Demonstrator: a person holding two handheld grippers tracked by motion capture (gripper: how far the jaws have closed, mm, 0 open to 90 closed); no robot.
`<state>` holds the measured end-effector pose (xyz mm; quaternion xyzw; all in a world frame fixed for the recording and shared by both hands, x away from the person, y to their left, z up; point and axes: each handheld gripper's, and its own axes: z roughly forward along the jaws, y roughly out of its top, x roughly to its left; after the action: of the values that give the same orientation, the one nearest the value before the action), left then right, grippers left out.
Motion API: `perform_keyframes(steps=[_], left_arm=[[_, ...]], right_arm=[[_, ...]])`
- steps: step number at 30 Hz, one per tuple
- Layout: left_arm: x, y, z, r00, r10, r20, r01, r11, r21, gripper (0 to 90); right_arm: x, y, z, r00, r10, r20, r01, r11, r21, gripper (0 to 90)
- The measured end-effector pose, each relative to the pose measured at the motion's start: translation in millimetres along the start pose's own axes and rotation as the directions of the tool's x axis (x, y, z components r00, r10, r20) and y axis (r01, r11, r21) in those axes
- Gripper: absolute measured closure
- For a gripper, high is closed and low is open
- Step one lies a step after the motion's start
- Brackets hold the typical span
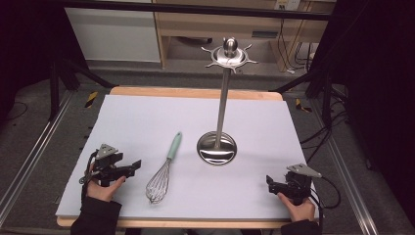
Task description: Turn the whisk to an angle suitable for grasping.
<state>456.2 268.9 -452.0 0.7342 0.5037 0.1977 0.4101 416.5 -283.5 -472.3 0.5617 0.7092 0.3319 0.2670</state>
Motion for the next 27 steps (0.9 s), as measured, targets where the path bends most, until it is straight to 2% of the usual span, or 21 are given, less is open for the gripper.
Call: perform_keyframes(steps=[8,20,23,27], left_arm=[[-13.5,4.5,-3.5,0.9993,0.014,0.036,-0.014,0.9999,-0.002,22.9],[-27.5,12.9,-6.8,0.9977,0.048,0.048,-0.047,0.9988,-0.012,26.1],[-30.6,16.9,-8.4,0.9968,0.055,0.057,-0.055,0.9984,-0.018,26.8],[-37.6,24.8,-10.6,0.994,0.081,0.075,-0.079,0.9966,-0.024,27.5]], right_arm=[[-2.5,-1.8,-1.9,0.9997,0.024,0.002,-0.024,1.0,0.01,6.6],[-0.3,-2.5,-2.6,0.9998,0.016,-0.007,-0.016,1.0,0.018,5.6],[-0.4,-2.8,-3.6,0.9998,0.003,-0.018,-0.003,1.0,0.011,5.3],[0.5,-3.3,-3.5,0.9997,0.01,-0.022,-0.01,1.0,0.015,5.6]])
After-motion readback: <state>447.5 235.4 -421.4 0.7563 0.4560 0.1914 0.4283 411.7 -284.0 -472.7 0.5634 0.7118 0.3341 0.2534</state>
